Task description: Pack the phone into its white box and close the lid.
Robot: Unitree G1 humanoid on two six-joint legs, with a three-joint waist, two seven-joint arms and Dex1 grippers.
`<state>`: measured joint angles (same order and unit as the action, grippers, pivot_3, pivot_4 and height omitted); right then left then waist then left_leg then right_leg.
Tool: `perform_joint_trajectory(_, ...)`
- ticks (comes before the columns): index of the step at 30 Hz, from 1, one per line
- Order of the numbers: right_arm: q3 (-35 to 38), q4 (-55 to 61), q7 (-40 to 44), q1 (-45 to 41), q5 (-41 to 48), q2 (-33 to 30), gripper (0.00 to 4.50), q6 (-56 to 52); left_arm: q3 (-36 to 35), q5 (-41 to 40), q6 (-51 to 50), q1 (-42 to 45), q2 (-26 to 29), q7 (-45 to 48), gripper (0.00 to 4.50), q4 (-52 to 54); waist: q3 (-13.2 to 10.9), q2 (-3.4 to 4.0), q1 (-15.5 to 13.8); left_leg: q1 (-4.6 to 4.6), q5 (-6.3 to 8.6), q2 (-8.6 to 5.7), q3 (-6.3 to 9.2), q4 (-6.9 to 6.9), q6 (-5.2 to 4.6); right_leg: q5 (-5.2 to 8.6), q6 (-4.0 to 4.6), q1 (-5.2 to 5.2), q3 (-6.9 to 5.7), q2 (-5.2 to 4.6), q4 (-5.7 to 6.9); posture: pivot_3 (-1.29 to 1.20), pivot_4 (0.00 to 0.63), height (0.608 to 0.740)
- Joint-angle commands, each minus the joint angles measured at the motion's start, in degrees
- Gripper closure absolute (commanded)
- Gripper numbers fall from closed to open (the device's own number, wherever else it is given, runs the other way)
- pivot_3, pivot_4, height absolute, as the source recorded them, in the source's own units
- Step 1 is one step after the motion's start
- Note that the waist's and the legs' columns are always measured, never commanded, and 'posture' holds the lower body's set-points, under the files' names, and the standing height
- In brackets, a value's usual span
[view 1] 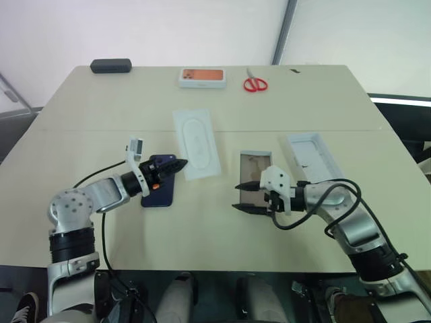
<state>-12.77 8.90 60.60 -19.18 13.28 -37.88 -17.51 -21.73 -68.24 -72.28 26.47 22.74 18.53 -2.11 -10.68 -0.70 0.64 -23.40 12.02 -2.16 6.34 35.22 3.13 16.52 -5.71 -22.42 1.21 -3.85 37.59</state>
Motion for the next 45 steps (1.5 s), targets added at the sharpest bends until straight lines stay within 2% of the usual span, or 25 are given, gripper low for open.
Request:
perform_joint_trajectory(1, -0.4, 1.4, 2.4, 0.8, -3.5, -4.6, 1.15, 2.9, -0.6, -1.3, 0.2, -0.1, -0.1, 0.2, 4.50, 2.1, 0.0, 0.00, 0.0, 0.00, 0.00, -0.01, 0.00, 0.00, 0.00, 0.00, 0.00, 0.01, 0.00, -0.01, -0.02, 0.00, 0.150, 0.740)
perform_joint_trajectory(5, -0.5, 0.1, 3.2, 0.1, -4.2, -5.6, 1.15, 3.7, -0.2, -1.0, 0.5, -0.2, -0.3, 0.2, 4.50, 2.1, 0.0, -0.01, 0.4, 0.01, 0.00, 0.00, -0.04, 0.00, 0.00, 0.00, 0.00, 0.00, 0.01, 0.02, -0.02, 0.00, 0.150, 0.740)
perform_joint_trajectory(6, -0.5, -0.2, 3.3, 0.0, -4.4, -5.5, 1.37, 3.8, -0.1, -0.9, 0.5, -0.2, -0.4, 0.2, 4.50, 2.2, 0.0, -0.01, 0.4, 0.01, 0.00, 0.02, -0.04, 0.00, 0.00, 0.00, 0.00, -0.01, 0.01, 0.04, -0.02, 0.00, 0.150, 0.740)
perform_joint_trajectory(8, -0.6, -0.7, 3.7, 0.0, -4.5, -5.5, 1.95, 3.6, 0.0, -0.9, 0.6, -0.3, -0.6, 0.0, 4.50, 2.3, 0.0, -0.01, 0.3, 0.01, 0.00, 0.03, -0.03, -0.01, 0.00, 0.00, 0.00, -0.02, 0.01, 0.06, -0.02, 0.00, 0.150, 0.740)
perform_joint_trajectory(12, -1.0, -1.5, 3.7, 0.4, -4.9, -4.7, 3.99, 4.6, 0.2, -0.9, 0.7, -0.3, -0.8, -0.2, 4.50, 2.7, 0.0, -0.01, 0.1, 0.00, 0.00, 0.02, -0.03, 0.00, 0.00, 0.00, 0.00, 0.00, 0.01, 0.03, -0.02, 0.00, 0.150, 0.740)
perform_joint_trajectory(13, -1.0, -1.3, 3.7, 0.4, -4.7, -4.3, 4.36, 4.5, 0.2, -0.9, 0.7, -0.3, -0.8, -0.2, 4.50, 2.7, 0.0, -0.01, 0.1, 0.00, 0.00, 0.02, -0.03, 0.00, 0.00, 0.00, 0.00, 0.00, 0.01, 0.02, -0.02, 0.00, 0.150, 0.740)
perform_joint_trajectory(19, -3.3, -1.2, 1.7, -2.4, -5.6, 1.1, 4.44, 4.7, -1.0, -2.8, 0.2, 0.4, -1.7, -1.4, 4.50, 2.0, 0.0, -0.02, 0.3, 0.01, -0.01, 0.02, -0.01, 0.00, 0.01, 0.00, 0.00, -0.01, 0.01, 0.04, -0.02, 0.00, 0.150, 0.740)
perform_joint_trajectory(28, -8.9, -6.7, -2.4, -6.7, -12.8, 7.5, 4.44, 7.2, -1.5, -5.1, 0.5, 1.5, -2.4, -4.1, 4.50, 1.7, 0.0, -0.03, 0.0, 0.00, -0.03, 0.00, 0.01, -0.01, 0.06, -0.01, 0.00, -0.02, 0.00, 0.03, -0.02, 0.00, 0.150, 0.740)
perform_joint_trajectory(31, -9.4, -7.7, -2.4, -6.4, -13.5, 7.6, 3.63, 7.7, -1.0, -5.1, 0.4, 0.8, -2.1, -4.2, 4.50, 2.5, 0.0, -0.03, 0.1, -0.01, -0.03, -0.01, 0.00, 0.00, 0.06, -0.01, 0.00, -0.02, 0.01, 0.01, -0.01, 0.00, 0.150, 0.740)
perform_joint_trajectory(35, -7.4, -5.6, -1.9, -6.0, -10.6, 7.8, 1.54, 6.4, -0.5, -4.8, 0.6, -0.9, -1.8, -3.8, 4.50, 3.6, 0.0, -0.03, 0.3, 0.01, -0.03, 0.00, 0.01, -0.01, 0.06, -0.01, 0.00, -0.02, 0.01, 0.03, -0.01, 0.00, 0.150, 0.740)
perform_joint_trajectory(37, -5.1, -3.6, -1.4, -6.1, -7.8, 7.6, 0.65, 4.4, -0.4, -4.9, 0.6, -1.3, -1.9, -4.0, 4.50, 3.7, 0.0, -0.04, 0.3, 0.01, -0.03, 0.01, 0.01, -0.02, 0.06, -0.01, 0.00, -0.03, 0.01, 0.04, -0.01, 0.00, 0.150, 0.740)
perform_joint_trajectory(42, 1.1, 1.5, 1.5, -5.4, -0.8, 3.6, 0.65, -1.1, 1.3, -3.9, 0.9, -2.1, -3.0, -4.5, 4.50, 4.6, 0.0, -0.03, 0.0, -0.01, -0.03, 0.01, 0.01, -0.01, 0.06, -0.01, 0.00, -0.02, 0.02, 0.01, -0.01, 0.00, 0.150, 0.740)
perform_joint_trajectory(45, 3.6, 1.2, 2.2, -4.3, -0.5, -0.2, 0.65, -0.8, 2.7, -3.6, 0.5, -2.6, -4.2, -5.0, 4.50, 5.1, 0.0, -0.05, -0.1, -0.01, -0.03, 0.01, 0.03, -0.01, 0.06, -0.01, 0.00, 0.02, 0.00, -0.04, -0.03, 0.00, 0.150, 0.740)
